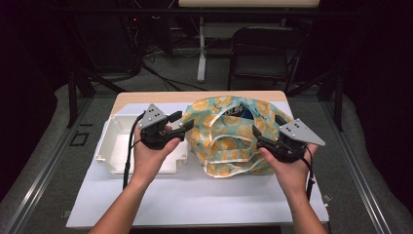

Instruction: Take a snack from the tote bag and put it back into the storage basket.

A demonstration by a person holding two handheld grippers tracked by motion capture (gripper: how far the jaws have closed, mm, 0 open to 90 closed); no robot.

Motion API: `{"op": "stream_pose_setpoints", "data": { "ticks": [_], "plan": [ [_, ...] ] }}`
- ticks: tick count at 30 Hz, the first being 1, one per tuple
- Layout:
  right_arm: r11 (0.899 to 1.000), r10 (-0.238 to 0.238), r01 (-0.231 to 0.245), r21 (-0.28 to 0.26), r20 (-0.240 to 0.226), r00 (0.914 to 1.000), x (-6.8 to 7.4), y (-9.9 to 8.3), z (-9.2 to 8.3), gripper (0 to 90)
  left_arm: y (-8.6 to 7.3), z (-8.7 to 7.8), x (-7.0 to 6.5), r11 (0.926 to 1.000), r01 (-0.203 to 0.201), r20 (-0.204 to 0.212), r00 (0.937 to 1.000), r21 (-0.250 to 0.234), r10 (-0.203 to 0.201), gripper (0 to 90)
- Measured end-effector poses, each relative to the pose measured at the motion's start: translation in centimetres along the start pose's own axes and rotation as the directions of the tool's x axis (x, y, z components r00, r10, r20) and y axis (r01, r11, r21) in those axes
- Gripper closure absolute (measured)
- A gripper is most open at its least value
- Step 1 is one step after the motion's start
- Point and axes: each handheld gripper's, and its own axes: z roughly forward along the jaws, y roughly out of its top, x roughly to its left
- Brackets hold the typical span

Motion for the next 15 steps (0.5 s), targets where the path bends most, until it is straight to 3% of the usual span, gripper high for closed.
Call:
{"op": "stream_pose_setpoints", "data": {
  "ticks": [2,4,7,9,11,15],
  "plan": [
    [0.999,-0.019,0.019,0.029,0.022,0.9996,0.4,-0.1,0.9,20.4,0.2,0.3,0.0,0.9998,-0.004,-0.003,1.0,0.019,0.004,53.7],
    [0.998,-0.04,0.038,0.042,0.062,0.9973,0.6,-0.2,1.5,31.7,0.3,0.6,0.0,0.9996,-0.002,-0.008,1.0,0.029,0.002,62.1],
    [0.997,-0.046,0.04,0.067,0.101,0.9938,0.2,-0.2,2.1,68.2,0.4,0.6,0.2,0.9992,0.005,-0.012,0.9999,0.04,-0.005,74.0],
    [0.997,-0.025,0.019,0.076,0.076,0.9968,-0.4,-0.1,2.2,86.4,0.5,0.6,0.4,0.9988,-0.001,0.008,1.0,0.049,0.001,82.7],
    [0.998,-0.025,0.021,0.056,0.062,0.9978,-0.9,0.1,2.0,90.0,0.7,0.6,0.5,0.9984,-0.014,0.024,0.9996,0.056,0.013,88.3],
    [0.999,-0.037,0.037,0.004,0.054,0.9978,-1.9,1.5,1.5,90.0,1.3,0.6,0.4,0.9989,-0.025,0.042,0.9988,0.039,0.024,89.1]
  ]
}}
